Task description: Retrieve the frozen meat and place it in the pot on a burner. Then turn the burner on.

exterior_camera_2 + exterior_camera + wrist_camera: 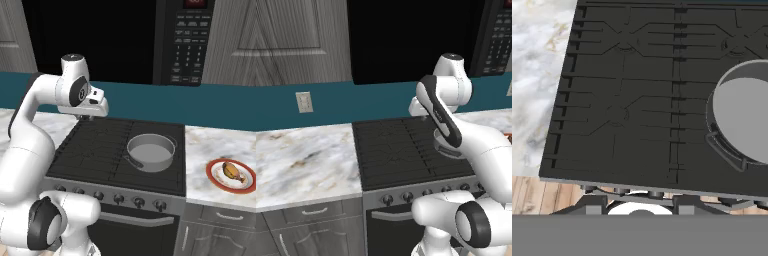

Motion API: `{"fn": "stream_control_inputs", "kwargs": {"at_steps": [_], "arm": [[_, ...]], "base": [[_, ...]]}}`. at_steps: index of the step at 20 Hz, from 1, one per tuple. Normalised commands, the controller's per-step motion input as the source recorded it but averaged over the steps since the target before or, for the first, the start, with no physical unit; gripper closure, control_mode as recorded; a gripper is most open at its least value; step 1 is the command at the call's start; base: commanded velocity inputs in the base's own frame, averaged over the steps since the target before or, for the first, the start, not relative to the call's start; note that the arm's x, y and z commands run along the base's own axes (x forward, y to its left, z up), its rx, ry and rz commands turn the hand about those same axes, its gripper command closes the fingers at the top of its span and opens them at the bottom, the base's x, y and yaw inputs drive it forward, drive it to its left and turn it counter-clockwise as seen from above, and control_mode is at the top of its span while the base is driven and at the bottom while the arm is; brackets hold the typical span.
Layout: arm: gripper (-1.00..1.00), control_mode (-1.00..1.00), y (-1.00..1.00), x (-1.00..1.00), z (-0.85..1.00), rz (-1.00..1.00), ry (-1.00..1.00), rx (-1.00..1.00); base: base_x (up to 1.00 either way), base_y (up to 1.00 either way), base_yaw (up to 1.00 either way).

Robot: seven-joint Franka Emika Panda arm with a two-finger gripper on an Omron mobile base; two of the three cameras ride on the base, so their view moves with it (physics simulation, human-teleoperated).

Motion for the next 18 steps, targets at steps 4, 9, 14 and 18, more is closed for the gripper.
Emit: {"fn": "stream_control_inputs", "kwargs": {"at_steps": [4, 9, 14, 18], "arm": [[-1.00, -1.00, -0.03, 0.00, 0.00, 0.00, 0.00, 0.00], [-1.00, -1.00, -0.25, 0.00, -0.02, 0.01, 0.00, 0.00], [-1.00, -1.00, -0.37, -0.13, -0.01, 0.00, 0.00, 0.00], [-1.00, -1.00, -0.47, -0.08, 0.00, 0.00, 0.00, 0.00]], "base": [[0.00, 0.00, 0.00], [0.00, 0.00, 0.00], [0.00, 0.00, 0.00], [0.00, 0.00, 0.00]]}}
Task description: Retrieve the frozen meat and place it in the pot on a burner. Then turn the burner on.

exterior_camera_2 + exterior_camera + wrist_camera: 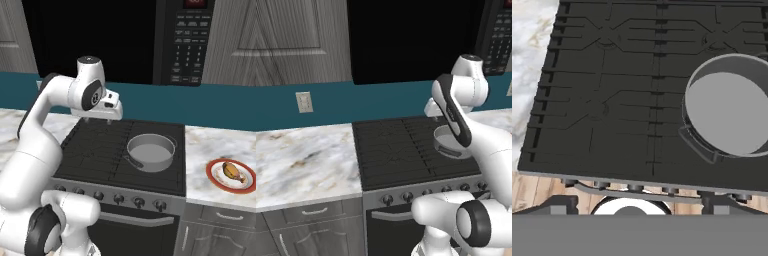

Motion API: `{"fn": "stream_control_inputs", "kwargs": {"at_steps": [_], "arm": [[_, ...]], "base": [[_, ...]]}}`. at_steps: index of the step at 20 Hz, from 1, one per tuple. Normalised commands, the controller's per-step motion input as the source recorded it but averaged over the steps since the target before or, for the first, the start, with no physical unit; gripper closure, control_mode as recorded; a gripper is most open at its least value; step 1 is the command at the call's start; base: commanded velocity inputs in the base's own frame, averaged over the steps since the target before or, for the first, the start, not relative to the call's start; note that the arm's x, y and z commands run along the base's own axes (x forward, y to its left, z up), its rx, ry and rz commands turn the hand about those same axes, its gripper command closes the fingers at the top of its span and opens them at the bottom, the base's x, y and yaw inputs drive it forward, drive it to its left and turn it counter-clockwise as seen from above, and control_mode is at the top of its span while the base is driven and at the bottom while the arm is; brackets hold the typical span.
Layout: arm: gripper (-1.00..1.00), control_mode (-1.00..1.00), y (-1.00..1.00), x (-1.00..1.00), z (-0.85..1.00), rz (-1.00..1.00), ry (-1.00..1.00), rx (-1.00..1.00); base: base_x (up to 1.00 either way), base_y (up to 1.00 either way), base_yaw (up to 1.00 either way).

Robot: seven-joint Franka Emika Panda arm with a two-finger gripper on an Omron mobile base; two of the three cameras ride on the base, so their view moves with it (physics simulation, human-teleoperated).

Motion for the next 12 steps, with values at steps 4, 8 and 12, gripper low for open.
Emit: {"fn": "stream_control_inputs", "kwargs": {"at_steps": [4, 8, 12], "arm": [[-1.00, -1.00, -0.40, -0.05, 0.00, 0.00, 0.00, 0.00], [-1.00, -1.00, -0.44, -0.01, -0.01, -0.04, 0.00, -0.02], [-1.00, -1.00, -0.58, -0.06, 0.00, 0.00, -0.11, 0.00]], "base": [[0.00, 0.00, 0.00], [0.00, 0.00, 0.00], [0.00, 0.00, 0.00]]}}
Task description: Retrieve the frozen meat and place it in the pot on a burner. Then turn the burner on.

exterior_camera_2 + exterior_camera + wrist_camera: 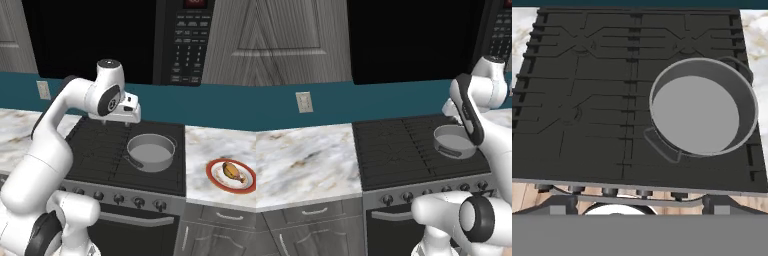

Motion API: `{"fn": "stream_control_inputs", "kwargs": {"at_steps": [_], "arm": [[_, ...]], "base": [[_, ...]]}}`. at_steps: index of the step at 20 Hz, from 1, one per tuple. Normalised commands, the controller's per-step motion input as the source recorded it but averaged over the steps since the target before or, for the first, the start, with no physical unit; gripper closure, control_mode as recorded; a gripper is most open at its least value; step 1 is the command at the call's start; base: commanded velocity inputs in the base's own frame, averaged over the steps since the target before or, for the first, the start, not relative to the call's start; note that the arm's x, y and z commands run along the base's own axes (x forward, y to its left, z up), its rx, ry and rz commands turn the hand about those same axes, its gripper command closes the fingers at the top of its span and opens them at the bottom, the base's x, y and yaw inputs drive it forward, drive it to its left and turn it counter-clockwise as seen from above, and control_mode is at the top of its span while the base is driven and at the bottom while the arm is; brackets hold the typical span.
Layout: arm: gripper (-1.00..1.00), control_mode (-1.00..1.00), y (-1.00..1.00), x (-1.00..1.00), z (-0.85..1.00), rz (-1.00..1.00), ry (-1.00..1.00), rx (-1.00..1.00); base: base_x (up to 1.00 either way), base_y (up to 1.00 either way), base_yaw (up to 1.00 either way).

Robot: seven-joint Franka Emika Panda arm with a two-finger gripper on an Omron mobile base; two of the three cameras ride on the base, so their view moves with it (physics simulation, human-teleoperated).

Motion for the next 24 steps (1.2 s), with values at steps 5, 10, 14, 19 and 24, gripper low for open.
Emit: {"fn": "stream_control_inputs", "kwargs": {"at_steps": [5, 10, 14, 19, 24], "arm": [[-1.00, -1.00, -0.55, -0.16, -0.07, 0.00, -0.01, -0.01], [-1.00, -1.00, -0.61, -0.10, -0.16, -0.07, 0.01, -0.02], [-1.00, -1.00, -0.77, -0.02, -0.18, -0.02, 0.00, -0.02], [-1.00, -1.00, -0.89, 0.00, -0.13, 0.00, 0.00, 0.00], [-1.00, -1.00, -0.83, 0.15, -0.19, 0.00, 0.07, -0.01]], "base": [[0.00, 0.00, 0.00], [0.00, 0.00, 0.00], [0.00, 0.00, 0.00], [0.00, 0.00, 0.00], [0.00, 0.00, 0.00]]}}
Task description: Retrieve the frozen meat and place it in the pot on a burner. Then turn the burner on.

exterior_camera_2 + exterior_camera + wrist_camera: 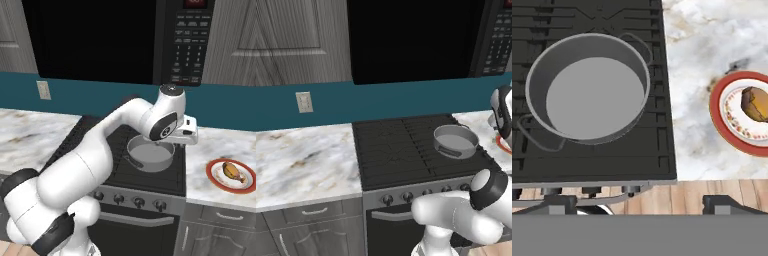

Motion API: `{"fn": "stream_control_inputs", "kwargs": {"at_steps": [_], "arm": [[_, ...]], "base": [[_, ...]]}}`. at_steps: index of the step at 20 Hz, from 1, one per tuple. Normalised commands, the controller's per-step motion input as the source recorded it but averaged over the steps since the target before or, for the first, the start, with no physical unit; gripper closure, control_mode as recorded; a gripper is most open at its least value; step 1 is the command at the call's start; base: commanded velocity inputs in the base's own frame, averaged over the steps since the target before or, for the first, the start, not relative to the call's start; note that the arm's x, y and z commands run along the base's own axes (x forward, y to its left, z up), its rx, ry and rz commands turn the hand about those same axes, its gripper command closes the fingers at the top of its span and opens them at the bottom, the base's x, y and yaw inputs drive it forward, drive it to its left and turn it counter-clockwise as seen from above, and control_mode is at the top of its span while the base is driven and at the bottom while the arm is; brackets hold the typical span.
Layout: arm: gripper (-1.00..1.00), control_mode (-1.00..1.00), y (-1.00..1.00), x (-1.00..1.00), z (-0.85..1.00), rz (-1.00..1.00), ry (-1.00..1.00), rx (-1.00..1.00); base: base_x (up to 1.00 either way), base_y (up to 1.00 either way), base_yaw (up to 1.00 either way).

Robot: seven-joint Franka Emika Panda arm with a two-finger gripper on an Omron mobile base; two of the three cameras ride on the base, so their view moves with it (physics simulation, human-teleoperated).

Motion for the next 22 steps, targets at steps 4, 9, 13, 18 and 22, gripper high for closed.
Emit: {"fn": "stream_control_inputs", "kwargs": {"at_steps": [4, 9, 13, 18, 22], "arm": [[-1.00, -1.00, -0.87, 0.18, -0.31, 0.00, 0.14, -0.07], [-1.00, -1.00, -0.90, 0.12, -0.26, -0.06, 0.21, -0.08], [-1.00, -1.00, -0.77, 0.18, -0.05, -0.01, 0.12, -0.01], [-1.00, -1.00, -0.50, 0.26, -0.01, 0.03, 0.05, 0.04], [-1.00, -1.00, -0.14, 0.08, -0.01, 0.09, -0.02, 0.01]], "base": [[0.00, 0.00, 0.00], [0.00, 0.00, 0.00], [0.00, 0.00, 0.00], [0.00, 0.00, 0.00], [0.00, 0.00, 0.00]]}}
